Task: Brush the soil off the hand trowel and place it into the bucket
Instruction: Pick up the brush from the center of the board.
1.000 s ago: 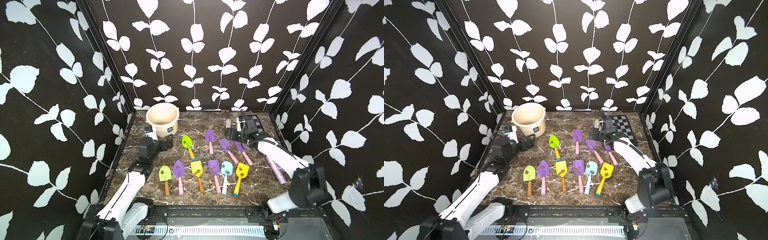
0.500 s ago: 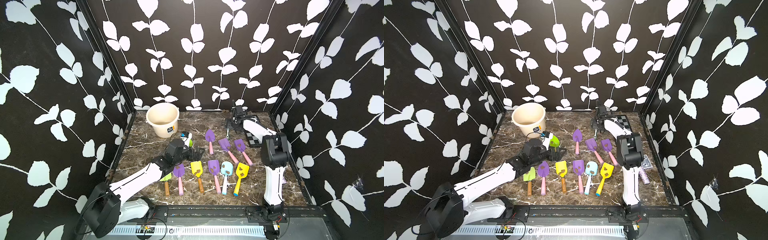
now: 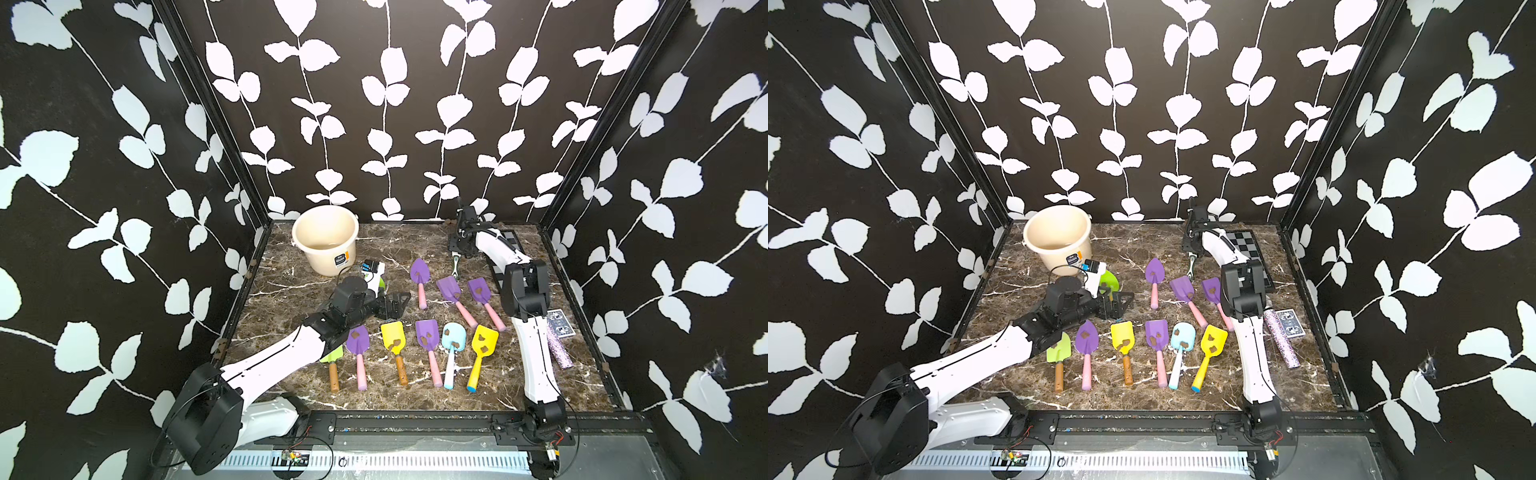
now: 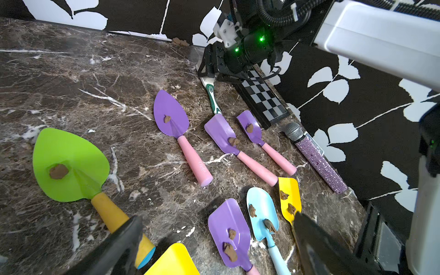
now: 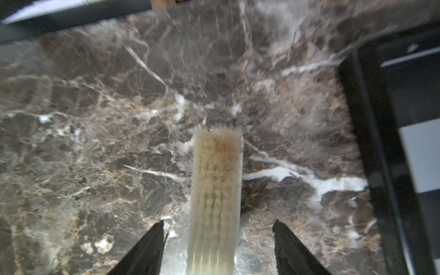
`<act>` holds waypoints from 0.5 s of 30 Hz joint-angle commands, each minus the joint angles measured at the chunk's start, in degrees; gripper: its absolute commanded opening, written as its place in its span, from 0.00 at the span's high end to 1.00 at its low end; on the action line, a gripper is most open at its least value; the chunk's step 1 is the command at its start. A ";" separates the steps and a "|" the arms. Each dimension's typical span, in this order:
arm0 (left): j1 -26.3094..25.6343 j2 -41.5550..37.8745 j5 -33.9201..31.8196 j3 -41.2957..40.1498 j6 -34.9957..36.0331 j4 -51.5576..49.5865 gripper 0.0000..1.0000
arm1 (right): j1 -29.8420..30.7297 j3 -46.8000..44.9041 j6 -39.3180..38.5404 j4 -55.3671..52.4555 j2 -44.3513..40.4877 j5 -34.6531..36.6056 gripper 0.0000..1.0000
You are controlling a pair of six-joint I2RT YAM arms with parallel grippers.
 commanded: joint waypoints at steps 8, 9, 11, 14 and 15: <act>-0.08 -1.89 -4.80 -2.29 -1.13 0.13 0.01 | 1.03 4.83 -1.28 -8.30 4.77 3.27 0.45; -0.05 -1.96 -5.20 -2.44 -1.61 -0.07 0.01 | 1.11 5.09 -1.49 -8.32 5.00 3.36 0.48; -0.03 -1.90 -5.99 -2.79 -3.37 0.33 0.01 | 1.09 6.63 -2.02 -8.73 5.96 3.71 0.55; -0.04 -1.47 -7.41 -2.69 -6.44 0.20 0.01 | 1.16 8.43 -3.30 -8.20 6.36 3.53 0.66; -0.02 -1.32 -7.65 -2.41 -7.04 -0.24 0.01 | 1.32 8.96 -3.91 -7.95 6.14 3.47 0.70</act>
